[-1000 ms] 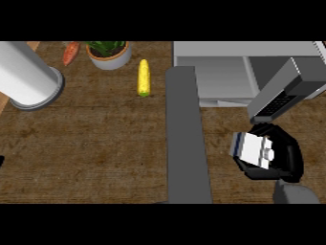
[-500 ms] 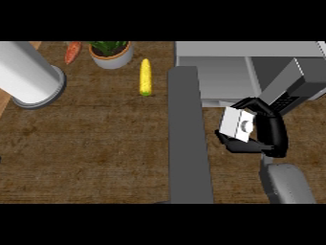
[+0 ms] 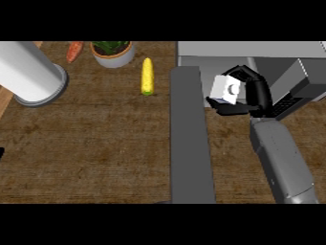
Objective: Pick up the milk, place it into the microwave and close the microwave
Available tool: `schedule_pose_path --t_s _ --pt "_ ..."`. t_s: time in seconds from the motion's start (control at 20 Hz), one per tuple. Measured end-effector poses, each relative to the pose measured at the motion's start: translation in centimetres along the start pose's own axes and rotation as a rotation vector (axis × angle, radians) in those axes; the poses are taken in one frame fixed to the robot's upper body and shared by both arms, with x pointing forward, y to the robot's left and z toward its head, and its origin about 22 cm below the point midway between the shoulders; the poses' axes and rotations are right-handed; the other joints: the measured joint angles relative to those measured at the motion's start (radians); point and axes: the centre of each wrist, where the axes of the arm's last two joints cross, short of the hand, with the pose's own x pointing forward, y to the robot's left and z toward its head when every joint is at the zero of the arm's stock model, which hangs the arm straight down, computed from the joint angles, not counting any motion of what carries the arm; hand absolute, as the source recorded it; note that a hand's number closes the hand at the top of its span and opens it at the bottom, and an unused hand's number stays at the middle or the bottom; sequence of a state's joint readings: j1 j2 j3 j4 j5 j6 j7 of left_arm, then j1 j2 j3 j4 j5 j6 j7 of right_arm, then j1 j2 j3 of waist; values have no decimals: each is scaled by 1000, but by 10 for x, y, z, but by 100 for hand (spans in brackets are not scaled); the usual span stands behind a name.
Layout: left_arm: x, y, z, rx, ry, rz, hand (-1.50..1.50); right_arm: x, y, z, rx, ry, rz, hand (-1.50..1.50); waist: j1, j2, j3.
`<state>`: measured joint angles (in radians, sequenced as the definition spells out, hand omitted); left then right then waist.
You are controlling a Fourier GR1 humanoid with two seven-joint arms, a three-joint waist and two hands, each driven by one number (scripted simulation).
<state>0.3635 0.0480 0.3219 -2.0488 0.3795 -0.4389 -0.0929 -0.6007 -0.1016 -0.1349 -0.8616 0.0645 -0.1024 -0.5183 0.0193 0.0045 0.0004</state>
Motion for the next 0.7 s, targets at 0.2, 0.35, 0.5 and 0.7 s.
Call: schedule_pose_path --t_s 0.2,0.35,0.5,0.7 --pt "0 0 -5 -25 -3 7 -150 -3 1 -27 1 10 20 150 13 5 1" --pt "0 2 -8 -36 -8 12 -150 -6 9 -37 -6 2 44 150 23 9 1" --pt "0 0 -10 -51 -10 17 -150 -3 6 -50 -14 -3 77 150 34 14 1" --pt "-2 0 -13 -71 -19 22 -150 4 3 -63 -33 -21 129 150 55 23 2"
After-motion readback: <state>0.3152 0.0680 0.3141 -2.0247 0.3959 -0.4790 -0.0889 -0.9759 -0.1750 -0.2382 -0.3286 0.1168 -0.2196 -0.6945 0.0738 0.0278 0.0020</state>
